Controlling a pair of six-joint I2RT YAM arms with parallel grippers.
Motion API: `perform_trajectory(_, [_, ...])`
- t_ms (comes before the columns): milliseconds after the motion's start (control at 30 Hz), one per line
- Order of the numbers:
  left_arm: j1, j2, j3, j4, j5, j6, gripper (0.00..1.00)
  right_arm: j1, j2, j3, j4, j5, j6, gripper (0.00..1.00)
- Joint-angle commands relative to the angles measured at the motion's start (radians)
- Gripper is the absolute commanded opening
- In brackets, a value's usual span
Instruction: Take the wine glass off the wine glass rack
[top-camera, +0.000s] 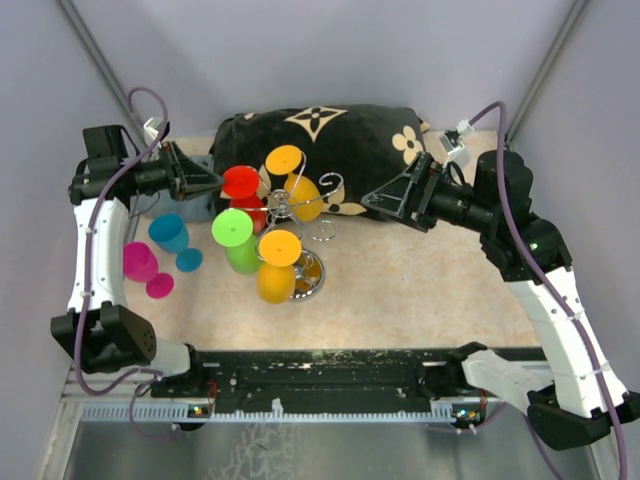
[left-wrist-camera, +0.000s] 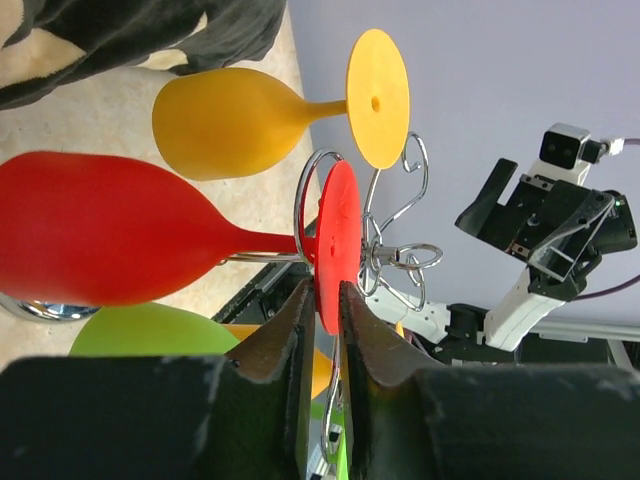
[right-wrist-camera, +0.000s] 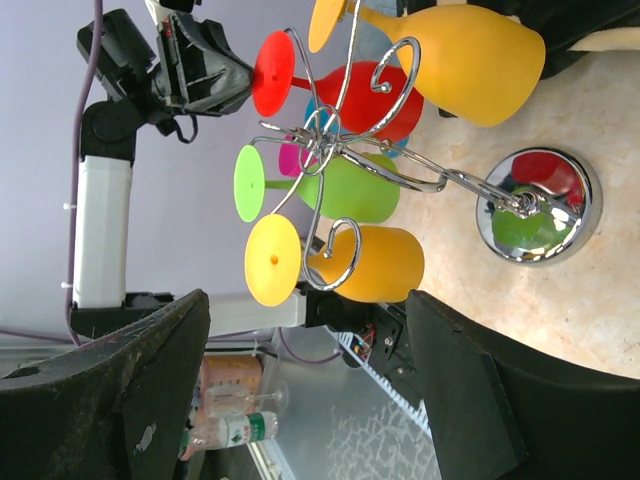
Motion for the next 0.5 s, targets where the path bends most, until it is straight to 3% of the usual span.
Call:
perform_trajectory(0, [-0.012, -0.003, -0.024, 0.035, 0.033, -0.013, 0.17, 0.005, -0.01, 0.025, 0.035, -0.002, -0.007, 0.79])
perform_trajectory(167, [-0.015, -0.01, -0.039, 0.07, 0.044, -0.021, 0.0, 0.005, -0.013, 0.026, 0.028, 0.0, -0.008, 0.79])
perform_trajectory(467, [-0.012, -0.02, -0.009, 0.087, 0.054, -0.06, 0.0, 0.005, -0.026, 0.035, 0.008, 0.01, -0.014, 0.79])
